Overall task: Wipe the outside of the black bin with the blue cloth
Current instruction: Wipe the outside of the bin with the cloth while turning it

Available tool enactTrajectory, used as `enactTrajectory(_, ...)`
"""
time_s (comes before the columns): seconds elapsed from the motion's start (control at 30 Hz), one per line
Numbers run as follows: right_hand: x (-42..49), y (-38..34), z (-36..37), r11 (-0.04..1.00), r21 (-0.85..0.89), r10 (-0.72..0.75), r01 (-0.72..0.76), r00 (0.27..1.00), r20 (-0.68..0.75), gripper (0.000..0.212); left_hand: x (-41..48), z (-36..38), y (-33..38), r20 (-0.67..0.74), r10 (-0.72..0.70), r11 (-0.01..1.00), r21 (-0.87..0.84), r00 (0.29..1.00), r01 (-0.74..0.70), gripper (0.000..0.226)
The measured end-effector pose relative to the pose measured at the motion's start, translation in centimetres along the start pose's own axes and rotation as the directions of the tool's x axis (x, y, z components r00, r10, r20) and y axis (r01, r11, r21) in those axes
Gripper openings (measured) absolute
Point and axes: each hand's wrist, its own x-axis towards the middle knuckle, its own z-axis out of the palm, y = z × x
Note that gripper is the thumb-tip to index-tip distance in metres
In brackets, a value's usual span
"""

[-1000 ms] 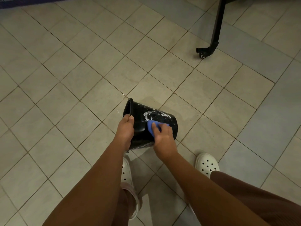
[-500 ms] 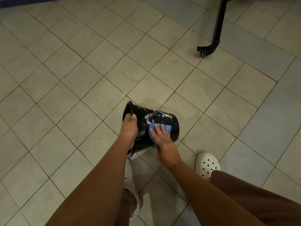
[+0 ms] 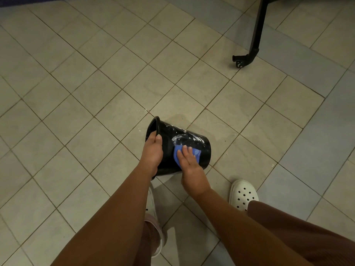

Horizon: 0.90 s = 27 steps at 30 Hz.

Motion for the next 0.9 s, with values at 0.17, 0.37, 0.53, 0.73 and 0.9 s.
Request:
enactTrajectory(0.17, 1.5, -0.6, -0.6, 0.995, 0.017, -0.097, 0.097, 0.995, 0.000, 0.076, 0.1, -0.2, -0.3, 0.004, -0.018, 0.999, -0.032, 1.000, 0.018, 0.037)
enactTrajectory(0.37, 1.9, 0.4, -1.3, 0.995, 0.010, 0.095, -0.095, 0.995, 0.034, 0.062, -0.2, 0.1, -0.1, -0.009, -0.049, 0.997, -0.053, 0.999, 0.049, 0.037)
enactTrajectory(0.53, 1.6, -1.2, -1.2, 0.992, 0.118, 0.055, -0.049, 0.998, -0.045, 0.041, -0.1, 0.0, -0.1, -0.015, -0.026, 0.998, -0.052, 1.000, 0.025, 0.033)
enactTrajectory(0.73, 2.9, 0.2, -1.7, 0.997, -0.007, 0.075, -0.075, 0.997, 0.012, 0.071, -0.3, 0.2, -0.1, -0.028, -0.048, 0.997, -0.067, 0.998, 0.046, 0.035)
enactTrajectory(0.9, 1.6, -0.8, -1.1, 0.982, -0.013, 0.191, -0.190, 0.981, 0.039, 0.074, -0.2, 0.3, 0.0, -0.036, -0.004, 0.999, -0.040, 0.999, 0.003, 0.033)
